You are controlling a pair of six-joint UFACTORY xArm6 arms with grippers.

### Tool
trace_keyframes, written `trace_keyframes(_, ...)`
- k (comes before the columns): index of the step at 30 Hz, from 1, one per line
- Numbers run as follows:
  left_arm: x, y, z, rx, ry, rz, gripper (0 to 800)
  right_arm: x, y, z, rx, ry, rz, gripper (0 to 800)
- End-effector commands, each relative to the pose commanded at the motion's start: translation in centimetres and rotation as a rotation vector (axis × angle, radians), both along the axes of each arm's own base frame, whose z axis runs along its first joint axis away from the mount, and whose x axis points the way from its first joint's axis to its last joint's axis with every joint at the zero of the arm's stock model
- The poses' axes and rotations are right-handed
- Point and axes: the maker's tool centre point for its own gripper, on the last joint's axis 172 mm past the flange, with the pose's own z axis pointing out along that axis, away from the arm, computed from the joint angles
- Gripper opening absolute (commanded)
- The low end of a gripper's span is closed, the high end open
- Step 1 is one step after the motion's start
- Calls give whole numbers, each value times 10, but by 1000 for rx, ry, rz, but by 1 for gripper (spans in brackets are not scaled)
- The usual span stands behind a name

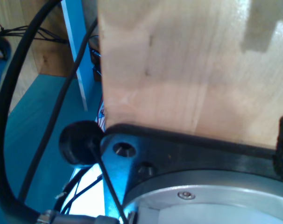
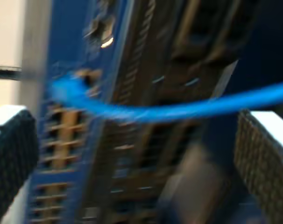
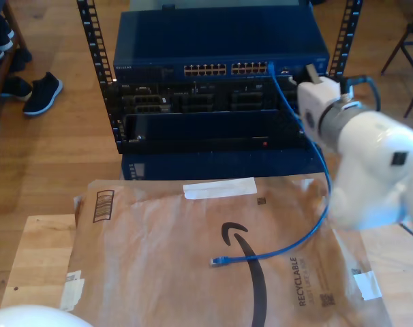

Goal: Grab the cable and plug it in

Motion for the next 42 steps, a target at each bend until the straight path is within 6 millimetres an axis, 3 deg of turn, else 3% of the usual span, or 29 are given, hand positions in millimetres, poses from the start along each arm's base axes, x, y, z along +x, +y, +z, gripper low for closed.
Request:
trace_keyframes(9,0,0,0,0,0,0,800,-23,-110,-5,-258,160,-64,727)
trace_keyframes(11,0,0,0,0,0,0,800,-38,-133,-19,-312,234,-86,730)
trace_keyframes(13,0,0,0,0,0,0,800,-60,-171,-38,-367,347,-131,788)
trace_keyframes(15,0,0,0,0,0,0,800,-82,-201,-49,-419,444,-153,790)
trace_keyframes(17,0,0,0,0,0,0,800,-101,-217,-52,-475,513,-137,792)
trace_keyframes(20,0,0,0,0,0,0,800,-138,-258,-52,-526,607,-153,793)
trace_keyframes(25,0,0,0,0,0,0,800,-215,-311,-62,-528,748,-204,794)
trace_keyframes(29,0,0,0,0,0,0,800,-296,-335,-73,-467,959,-175,798)
trace_keyframes(31,0,0,0,0,0,0,800,-337,-342,-70,-404,1030,-162,798)
trace_keyframes(35,0,0,0,0,0,0,800,-433,-350,-71,-280,1175,-142,798)
trace_keyframes(40,0,0,0,0,0,0,800,-524,-328,-104,-174,1234,-182,798)
trace_keyframes(42,0,0,0,0,0,0,800,-549,-313,-123,-111,1257,-199,798)
